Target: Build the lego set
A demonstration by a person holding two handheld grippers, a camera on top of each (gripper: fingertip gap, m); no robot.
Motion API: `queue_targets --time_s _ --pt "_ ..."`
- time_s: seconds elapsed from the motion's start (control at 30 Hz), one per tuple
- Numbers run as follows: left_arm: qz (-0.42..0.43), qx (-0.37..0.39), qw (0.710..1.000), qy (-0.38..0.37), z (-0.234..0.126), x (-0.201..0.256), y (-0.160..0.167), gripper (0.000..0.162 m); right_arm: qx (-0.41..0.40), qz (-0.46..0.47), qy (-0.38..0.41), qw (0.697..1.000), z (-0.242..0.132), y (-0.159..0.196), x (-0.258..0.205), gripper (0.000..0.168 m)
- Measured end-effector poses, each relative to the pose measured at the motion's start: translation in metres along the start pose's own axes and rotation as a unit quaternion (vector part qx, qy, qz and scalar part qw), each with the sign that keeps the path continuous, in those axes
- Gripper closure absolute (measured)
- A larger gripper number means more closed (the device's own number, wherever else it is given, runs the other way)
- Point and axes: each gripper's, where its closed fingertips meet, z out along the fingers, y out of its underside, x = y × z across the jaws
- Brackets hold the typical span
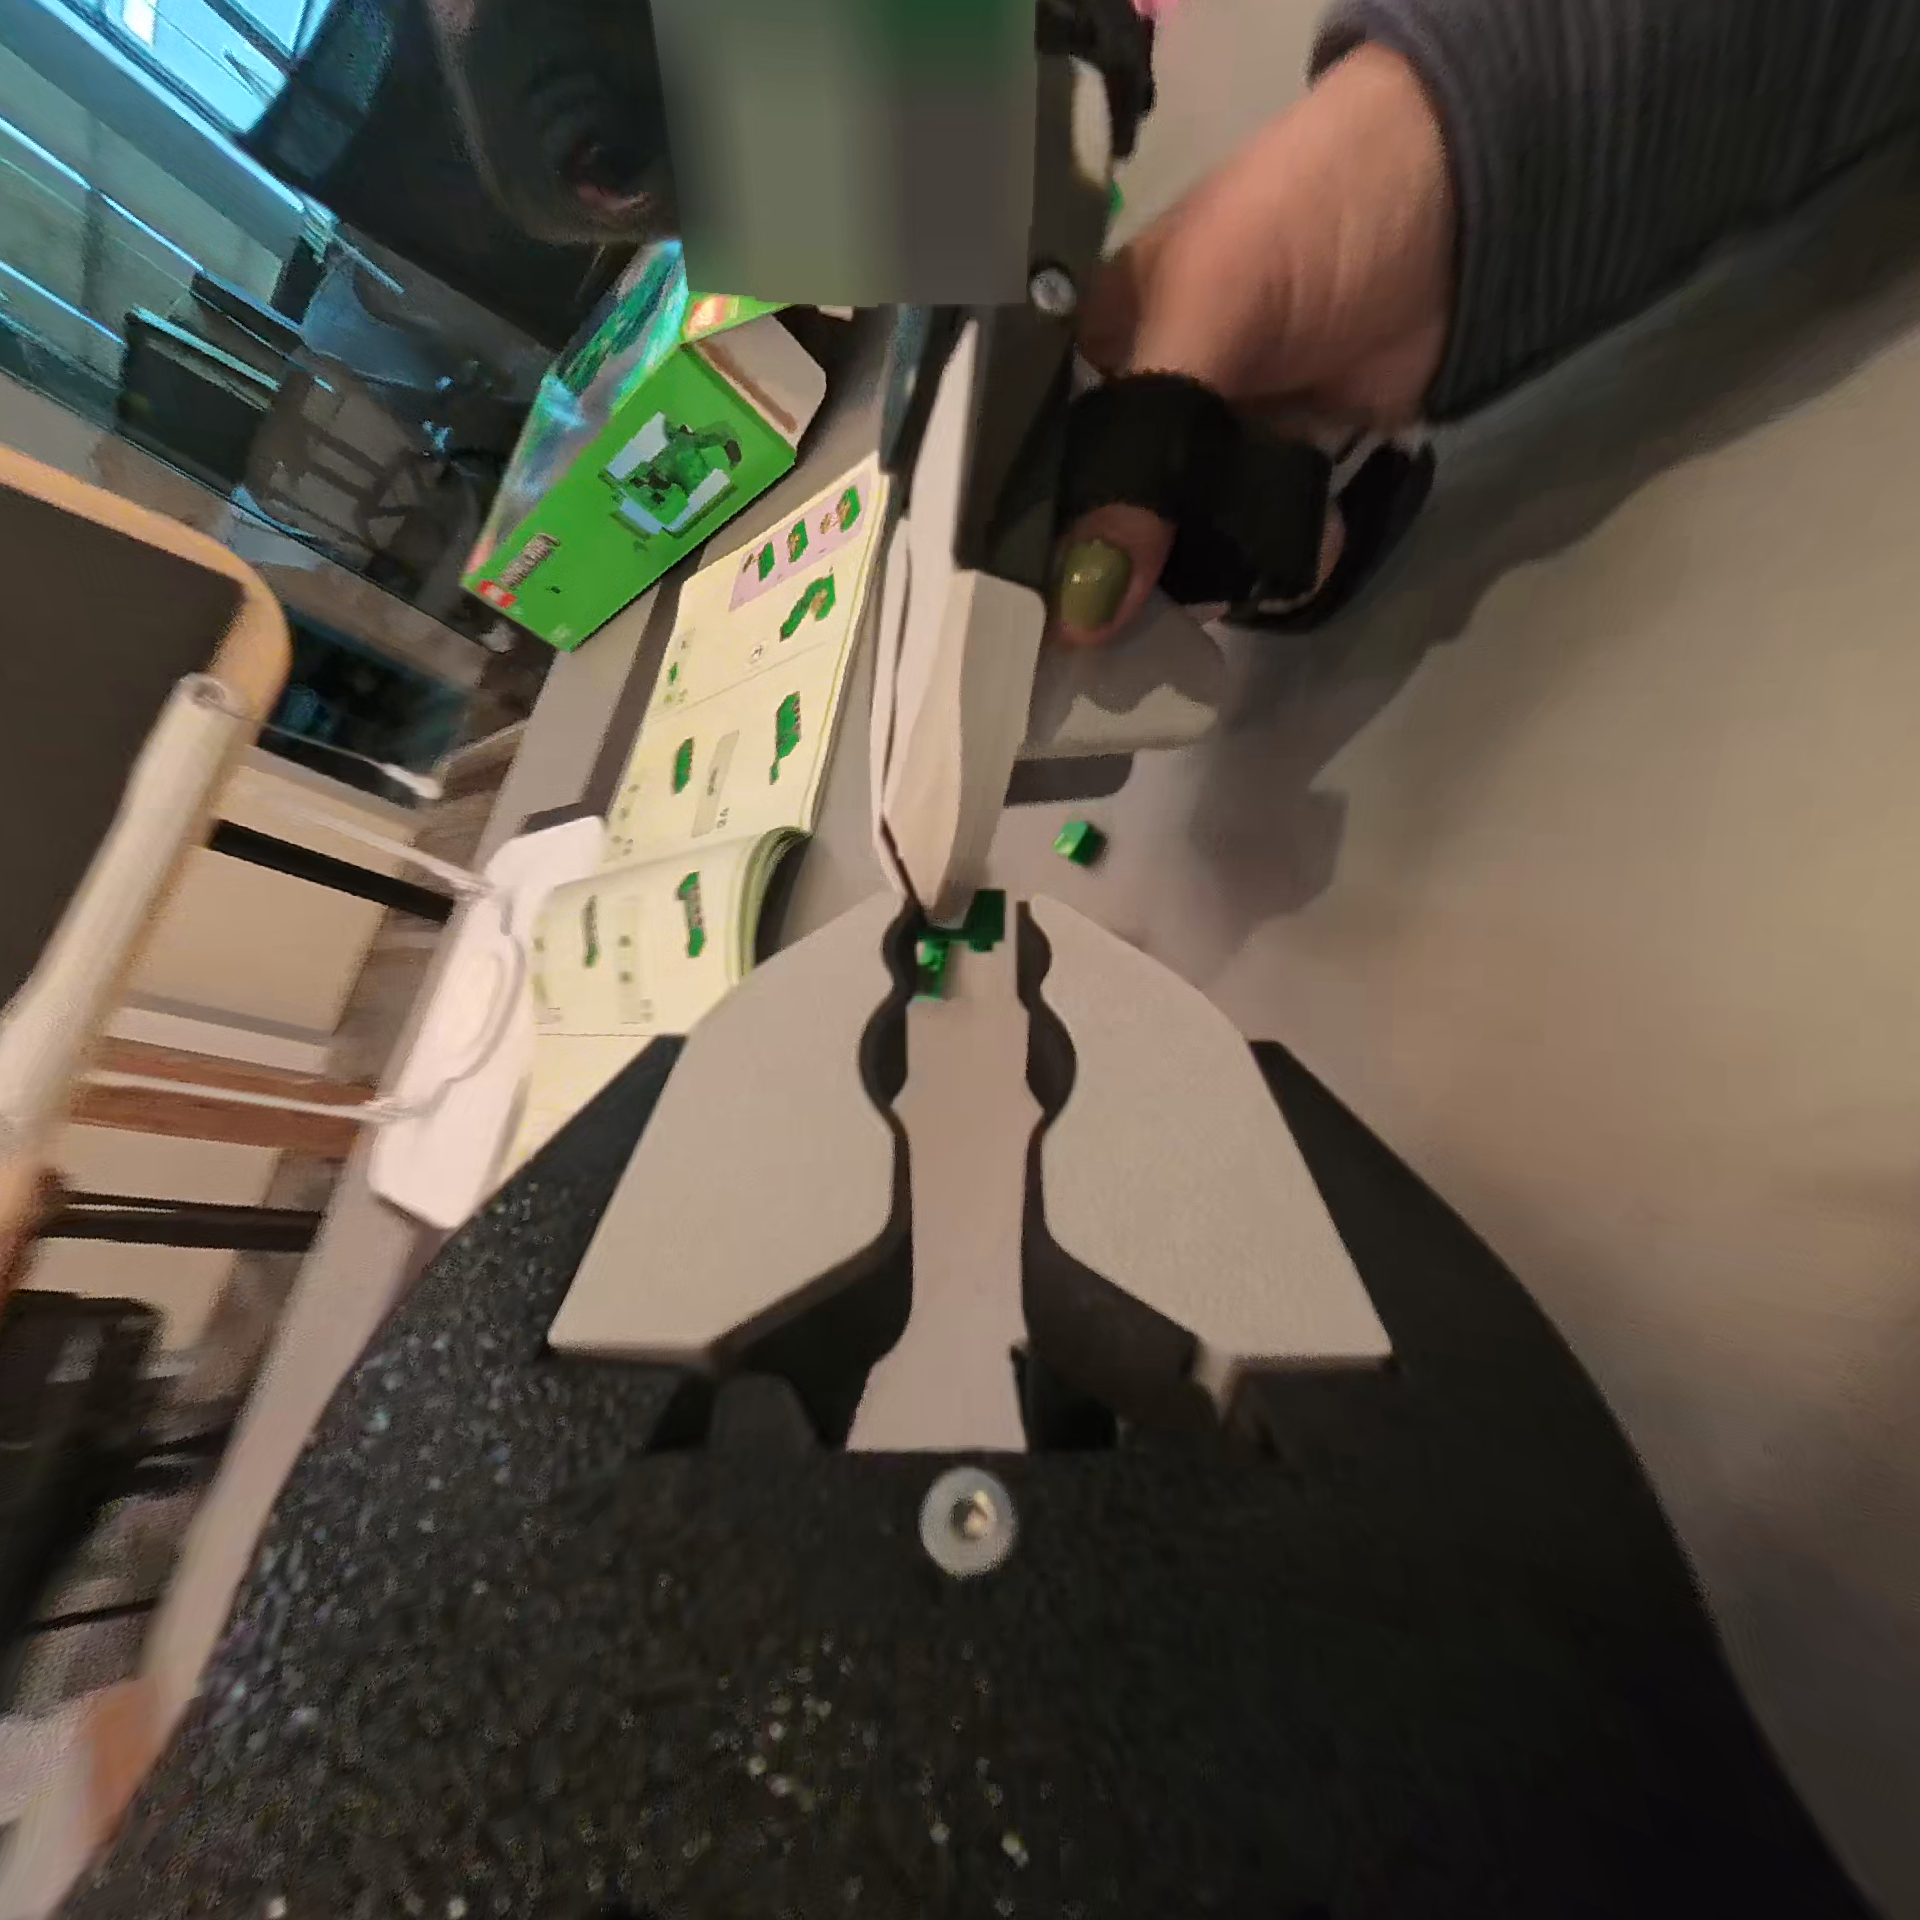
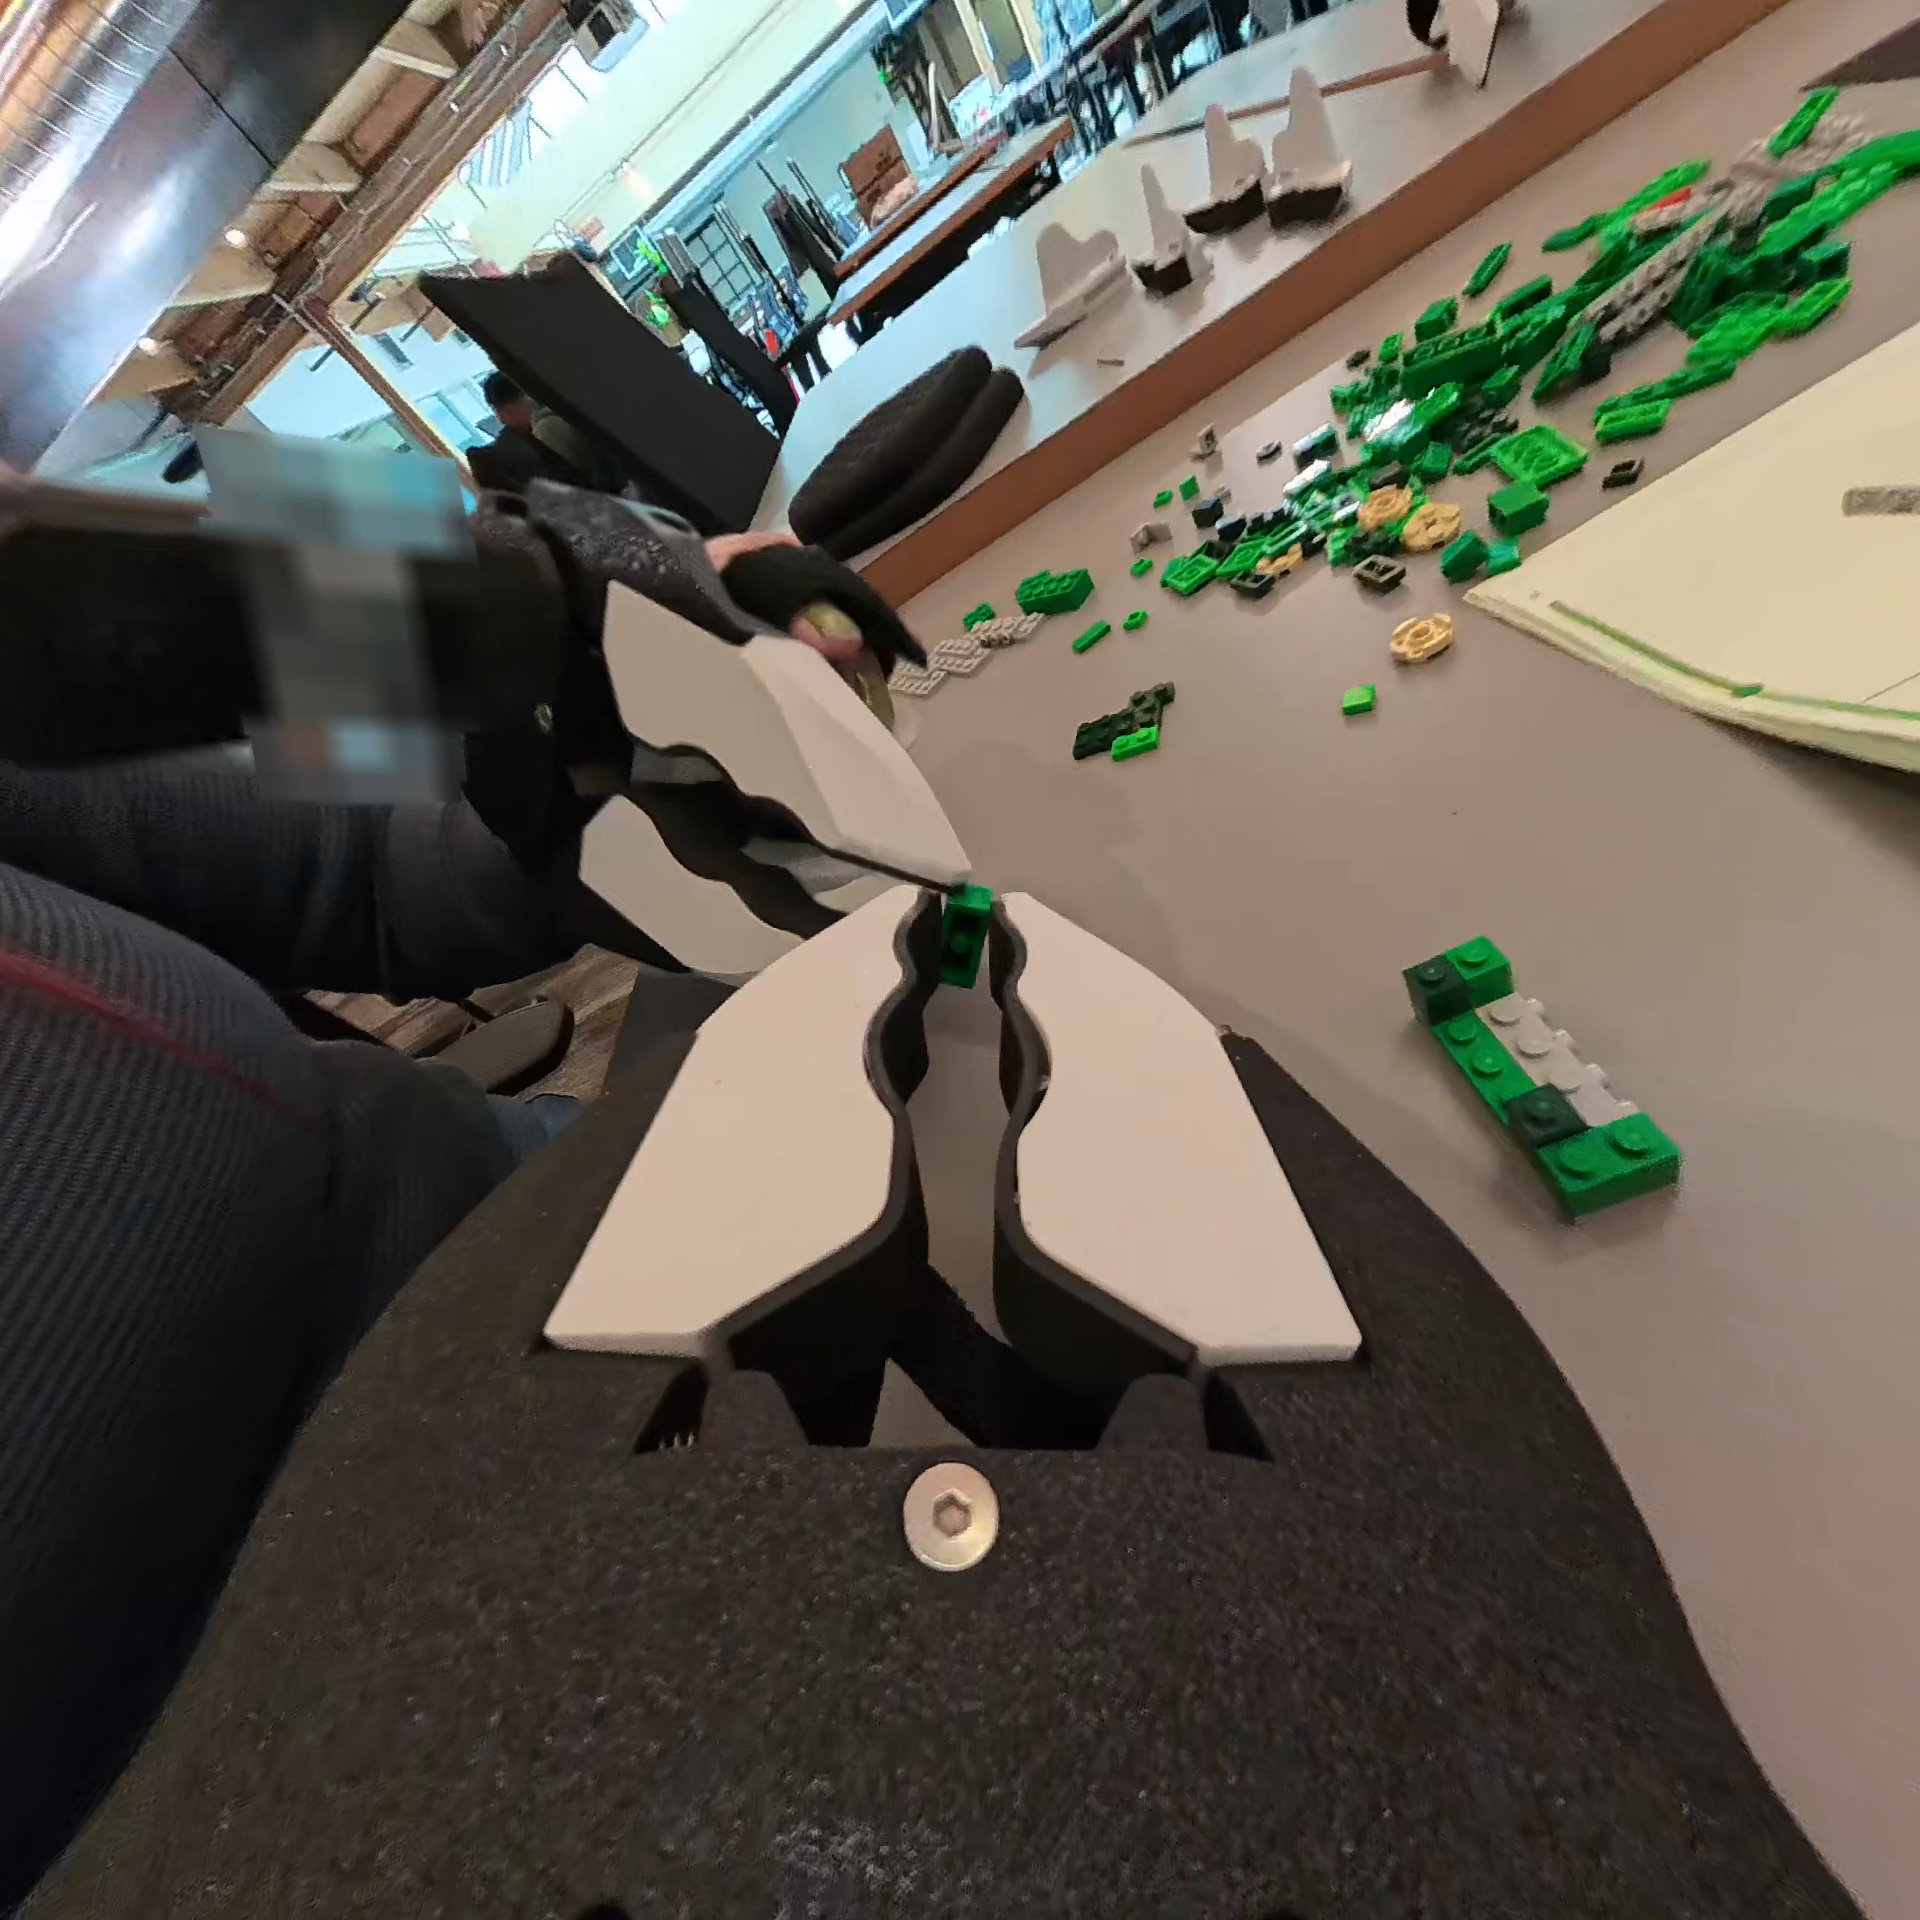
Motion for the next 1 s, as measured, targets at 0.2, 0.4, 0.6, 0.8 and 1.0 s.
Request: queue_targets --time_s 0.2,0.4,0.6,0.8,1.0 --pt "-0.253 0.107 0.959 0.075 -0.009 -0.012 -0.021 0.132 0.071 -0.119 -0.021 0.990 -0.017 -0.021 -0.012 0.160" --pt "-0.277 0.142 0.942 0.128 -0.009 -0.005 -0.036 0.153 0.117 -0.231 -0.034 0.965 -0.024 -0.033 -0.040 0.161" --pt "-0.283 0.183 0.929 0.155 -0.012 -0.002 -0.050 0.162 0.143 -0.237 -0.053 0.960 -0.032 -0.038 -0.046 0.161" --pt "-0.314 0.212 0.910 0.169 -0.014 -0.009 -0.058 0.153 0.145 -0.240 -0.064 0.958 -0.034 -0.037 -0.048 0.161" --pt "-0.310 0.193 0.915 0.171 -0.011 -0.014 -0.056 0.155 0.158 -0.259 -0.040 0.952 -0.039 -0.040 -0.044 0.159"
